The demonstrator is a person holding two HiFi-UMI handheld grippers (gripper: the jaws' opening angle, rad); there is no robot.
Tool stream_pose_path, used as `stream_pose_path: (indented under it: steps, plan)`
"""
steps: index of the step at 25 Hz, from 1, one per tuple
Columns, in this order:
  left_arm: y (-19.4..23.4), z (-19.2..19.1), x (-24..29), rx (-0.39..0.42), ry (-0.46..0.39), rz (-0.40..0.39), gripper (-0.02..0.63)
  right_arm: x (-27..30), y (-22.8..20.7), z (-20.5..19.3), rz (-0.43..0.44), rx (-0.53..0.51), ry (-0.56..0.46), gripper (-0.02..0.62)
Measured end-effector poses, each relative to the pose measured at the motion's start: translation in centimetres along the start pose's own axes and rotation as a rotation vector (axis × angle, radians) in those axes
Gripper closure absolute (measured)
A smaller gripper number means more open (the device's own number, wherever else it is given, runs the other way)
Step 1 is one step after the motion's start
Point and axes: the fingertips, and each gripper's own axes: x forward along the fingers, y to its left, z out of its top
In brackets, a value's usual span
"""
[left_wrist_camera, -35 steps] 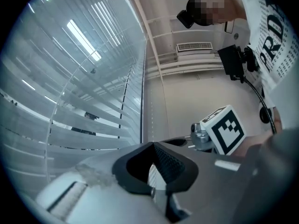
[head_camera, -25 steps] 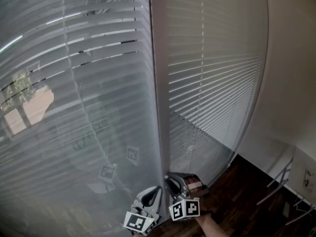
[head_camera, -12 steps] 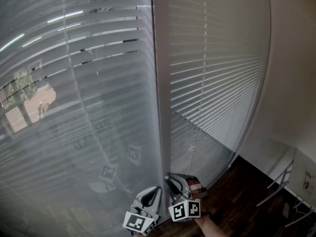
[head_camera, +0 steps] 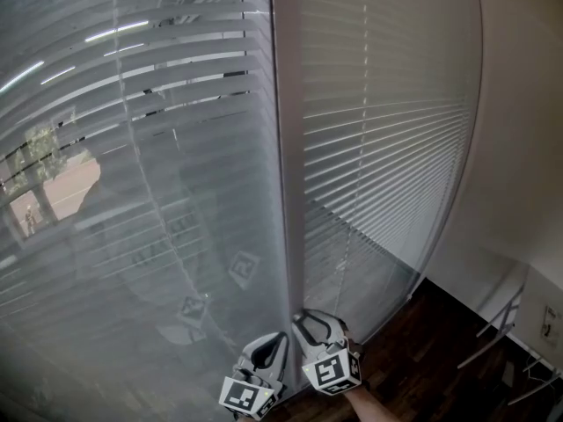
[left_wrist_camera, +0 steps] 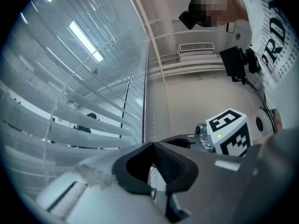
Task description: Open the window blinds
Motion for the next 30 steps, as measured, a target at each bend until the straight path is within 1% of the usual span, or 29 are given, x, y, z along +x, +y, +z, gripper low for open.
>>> stream_pose_path:
  steps: [3, 7, 15, 20, 25, 27, 30]
  plan:
    - [0.0, 0.0, 0.0, 0.000, 0.001, -0.002, 0.614, 0.0, -0.2, -0.1, 0.003, 0.131, -0.029, 0.471]
    - [0.1, 0.0, -0.2, 0.001, 0.003, -0.001, 0.614, -0.1, -0.3, -0.1, 0.012, 0.258, -0.055, 0.471]
    - [0.1, 0.0, -0.2, -0.004, 0.007, -0.006, 0.614, -0.1, -0.7, -0.4, 0.015, 0.458, -0.102, 0.471]
    - [0.1, 0.1, -0.3, -0.006, 0.005, -0.007, 0.614, -0.1, -1.0, -0.4, 0.017, 0.646, -0.148, 0.469]
    - [0.1, 0.1, -0.4, -0.008, 0.007, -0.008, 0.614, -0.1, -1.1, -0.4, 0.014, 0.719, -0.160, 0.469]
    - [0.0, 0.1, -0.4, -0.010, 0.005, -0.009, 0.614, -0.1, -1.1, -0.4, 0.007, 0.699, -0.156, 0.469]
    - [-0.1, 0.0, -0.4, -0.012, 0.005, -0.012, 0.614, -0.1, -1.0, -0.4, -0.003, 0.622, -0.134, 0.469]
